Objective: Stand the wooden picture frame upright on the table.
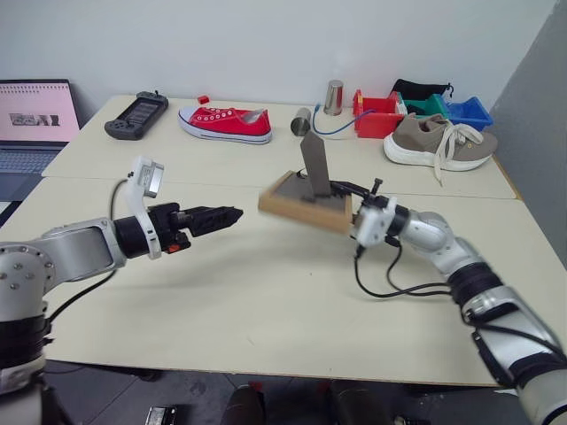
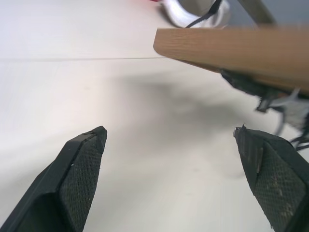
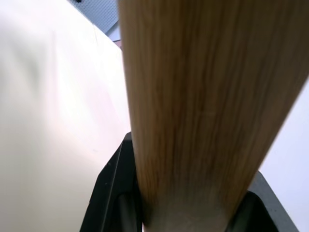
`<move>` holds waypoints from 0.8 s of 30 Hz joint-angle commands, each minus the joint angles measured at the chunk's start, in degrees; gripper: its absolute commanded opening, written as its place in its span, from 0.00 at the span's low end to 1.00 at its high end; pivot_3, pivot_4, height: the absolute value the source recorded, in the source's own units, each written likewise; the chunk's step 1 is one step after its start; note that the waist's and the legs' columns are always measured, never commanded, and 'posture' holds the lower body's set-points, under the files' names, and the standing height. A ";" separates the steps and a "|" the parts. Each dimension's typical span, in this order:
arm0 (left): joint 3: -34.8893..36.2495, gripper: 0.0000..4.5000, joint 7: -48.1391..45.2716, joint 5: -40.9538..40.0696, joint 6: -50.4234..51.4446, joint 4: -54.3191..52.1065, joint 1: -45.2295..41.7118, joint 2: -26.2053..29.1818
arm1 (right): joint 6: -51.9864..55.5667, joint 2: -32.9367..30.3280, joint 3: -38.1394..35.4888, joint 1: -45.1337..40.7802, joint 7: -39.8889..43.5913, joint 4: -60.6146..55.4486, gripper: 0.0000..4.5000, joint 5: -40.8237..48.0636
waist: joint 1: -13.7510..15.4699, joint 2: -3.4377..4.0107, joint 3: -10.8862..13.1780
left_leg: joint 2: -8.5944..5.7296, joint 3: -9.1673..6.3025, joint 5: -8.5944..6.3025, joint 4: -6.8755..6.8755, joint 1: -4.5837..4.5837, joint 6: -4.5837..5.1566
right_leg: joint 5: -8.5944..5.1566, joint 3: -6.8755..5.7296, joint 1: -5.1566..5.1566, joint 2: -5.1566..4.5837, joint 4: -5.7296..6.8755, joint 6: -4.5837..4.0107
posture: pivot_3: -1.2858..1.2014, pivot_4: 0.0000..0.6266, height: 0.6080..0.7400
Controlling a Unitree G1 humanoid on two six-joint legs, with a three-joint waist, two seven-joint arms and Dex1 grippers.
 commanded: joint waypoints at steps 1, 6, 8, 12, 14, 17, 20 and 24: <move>-0.66 1.00 -4.01 10.55 -7.82 -3.04 2.04 -1.07 | 34.00 3.29 -6.86 -2.52 8.03 -9.65 0.30 20.33 | 0.17 0.01 0.01 | 0.01 -0.01 0.00 0.00 -0.01 0.00 | 0.00 0.00 -0.01 0.00 -0.01 0.00 | 0.52 0.24 1.00; -6.14 1.00 -8.05 24.21 -15.91 -7.00 6.02 -0.91 | 50.19 6.93 -9.94 -4.28 11.54 -7.29 0.30 24.51 | 1.25 0.00 0.01 | 0.00 0.02 -0.13 -0.03 -0.13 0.21 | 0.00 -0.01 -0.16 0.00 -0.04 -0.01 | 0.52 0.24 1.00; -9.61 1.00 -9.78 31.68 -20.73 -8.34 8.60 -0.76 | 51.97 9.38 -11.01 -5.72 10.39 -0.53 0.30 22.55 | 1.10 0.01 0.01 | 0.02 0.11 -0.15 -0.10 -0.15 0.23 | -0.01 0.03 -0.27 0.03 -0.13 -0.01 | 0.52 0.24 1.00; -10.09 1.00 -9.81 36.87 -24.42 -7.84 9.09 -3.99 | 51.78 12.05 -13.20 -7.39 10.20 6.79 0.30 20.01 | 1.31 0.01 0.01 | 0.04 0.25 -0.15 -0.19 -0.23 0.23 | -0.01 0.12 -0.45 0.04 -0.10 -0.01 | 0.52 0.24 1.00; -10.12 1.00 -10.28 38.43 -24.84 -7.88 9.27 -5.10 | 51.79 12.83 -13.55 -7.47 10.94 8.44 0.30 18.89 | 1.30 0.01 0.01 | 0.04 0.22 -0.14 -0.10 -0.56 0.24 | -0.01 0.09 -0.70 0.04 -0.06 -0.01 | 0.52 0.24 1.00; -9.60 1.00 -10.95 38.93 -24.40 -7.90 9.08 -6.83 | 50.76 13.74 -13.68 -6.79 11.83 9.55 0.30 16.87 | 1.27 0.00 0.01 | 0.04 0.23 -0.14 -0.08 -0.56 0.24 | -0.01 0.08 -0.68 0.03 -0.05 -0.01 | 0.52 0.24 1.00; -8.60 1.00 -11.02 38.27 -23.12 -8.01 8.21 -8.56 | 49.66 14.14 -13.77 -5.68 12.46 9.54 0.37 14.74 | 1.20 0.00 0.01 | 0.05 0.20 -0.14 -0.08 -0.55 0.24 | -0.01 0.07 -0.68 0.05 -0.02 -0.01 | 0.52 0.24 1.00; -6.59 1.00 -11.38 35.16 -19.53 -8.06 6.73 -10.44 | 49.59 13.79 -13.75 -3.90 13.67 6.72 0.60 13.19 | 1.21 0.00 0.00 | 0.04 0.18 -0.14 -0.07 -0.55 0.24 | -0.01 0.04 -0.67 0.05 -0.01 0.00 | 0.52 0.24 1.00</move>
